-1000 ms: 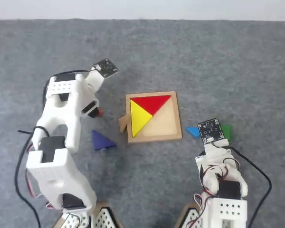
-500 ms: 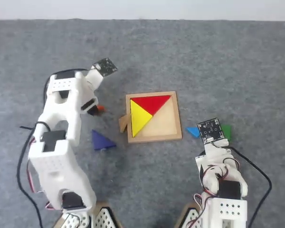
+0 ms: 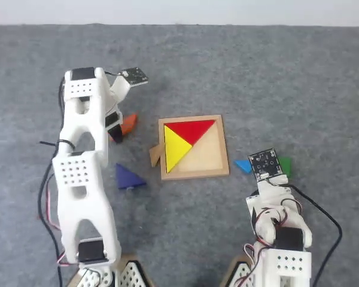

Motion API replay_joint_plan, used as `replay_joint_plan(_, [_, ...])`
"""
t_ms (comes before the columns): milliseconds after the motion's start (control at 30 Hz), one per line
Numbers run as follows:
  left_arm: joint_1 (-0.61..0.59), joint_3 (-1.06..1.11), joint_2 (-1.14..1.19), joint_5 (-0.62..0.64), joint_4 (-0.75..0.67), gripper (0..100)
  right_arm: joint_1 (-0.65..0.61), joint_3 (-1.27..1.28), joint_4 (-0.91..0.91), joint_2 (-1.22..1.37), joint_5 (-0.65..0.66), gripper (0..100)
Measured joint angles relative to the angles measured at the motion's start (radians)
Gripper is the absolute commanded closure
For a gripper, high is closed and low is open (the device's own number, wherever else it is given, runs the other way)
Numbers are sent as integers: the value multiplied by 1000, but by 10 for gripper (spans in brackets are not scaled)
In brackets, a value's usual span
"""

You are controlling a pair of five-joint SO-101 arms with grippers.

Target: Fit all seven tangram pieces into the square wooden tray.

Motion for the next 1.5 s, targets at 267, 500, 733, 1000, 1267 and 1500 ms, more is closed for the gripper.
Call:
replay_joint_plan(267, [-14, 158, -75, -2, 8, 987, 0, 0, 0, 0, 0, 991])
replay_joint_plan(500, [-21, 347, -384, 104, -32, 829, 0, 0, 0, 0, 0, 991])
replay_joint_plan(733, [77, 350, -453, 322, -230, 758, 0, 0, 0, 0, 0, 991])
replay_joint_plan(1000, [133, 325, -224, 370, -333, 768, 0, 0, 0, 0, 0, 991])
replay_joint_plan(1267, [57, 141, -63, 305, -222, 812, 0, 0, 0, 0, 0, 991])
replay_joint_plan(1500, [32, -25, 35, 276, -97, 877, 0, 0, 0, 0, 0, 991])
